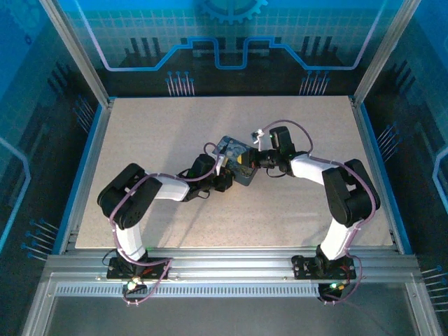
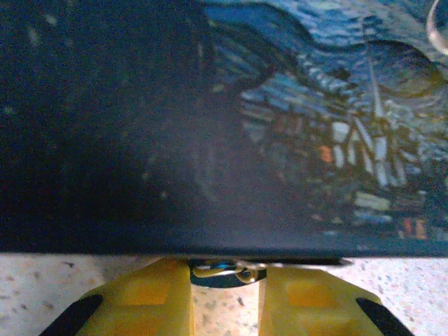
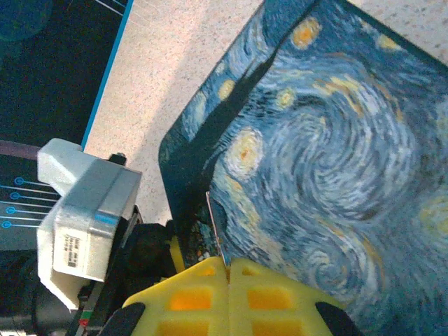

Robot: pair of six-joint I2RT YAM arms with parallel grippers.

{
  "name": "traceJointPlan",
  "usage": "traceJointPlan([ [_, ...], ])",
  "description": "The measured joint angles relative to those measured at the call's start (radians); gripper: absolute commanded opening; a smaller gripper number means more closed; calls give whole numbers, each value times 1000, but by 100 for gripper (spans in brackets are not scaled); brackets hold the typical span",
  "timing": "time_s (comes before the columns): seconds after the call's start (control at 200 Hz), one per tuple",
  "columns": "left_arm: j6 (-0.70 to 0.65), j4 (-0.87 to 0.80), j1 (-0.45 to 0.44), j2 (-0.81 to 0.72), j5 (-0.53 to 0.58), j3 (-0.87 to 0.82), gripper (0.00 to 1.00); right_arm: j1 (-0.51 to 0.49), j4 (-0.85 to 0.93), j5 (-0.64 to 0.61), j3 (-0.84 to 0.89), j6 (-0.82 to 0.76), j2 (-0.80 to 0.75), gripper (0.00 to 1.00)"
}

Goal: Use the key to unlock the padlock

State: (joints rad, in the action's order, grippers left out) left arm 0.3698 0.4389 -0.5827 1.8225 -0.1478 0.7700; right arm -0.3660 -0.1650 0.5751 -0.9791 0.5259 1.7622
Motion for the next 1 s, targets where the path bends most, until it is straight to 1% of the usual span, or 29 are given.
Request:
traceJointPlan([
  [0.335, 87, -97, -12, -54, -34, 0, 16, 0, 9, -69, 22, -76, -186, 0],
  [0.57, 151, -219, -13, -99, -61, 47, 13, -2, 26, -125, 150, -146, -337, 0],
  [0.72, 193, -263, -13, -128, -79, 75, 14, -8, 48, -156, 227, -182, -410, 0],
  [1.0, 267, -344, -13, -164, -87, 104, 11, -73, 42, -183, 318, -228, -512, 0],
])
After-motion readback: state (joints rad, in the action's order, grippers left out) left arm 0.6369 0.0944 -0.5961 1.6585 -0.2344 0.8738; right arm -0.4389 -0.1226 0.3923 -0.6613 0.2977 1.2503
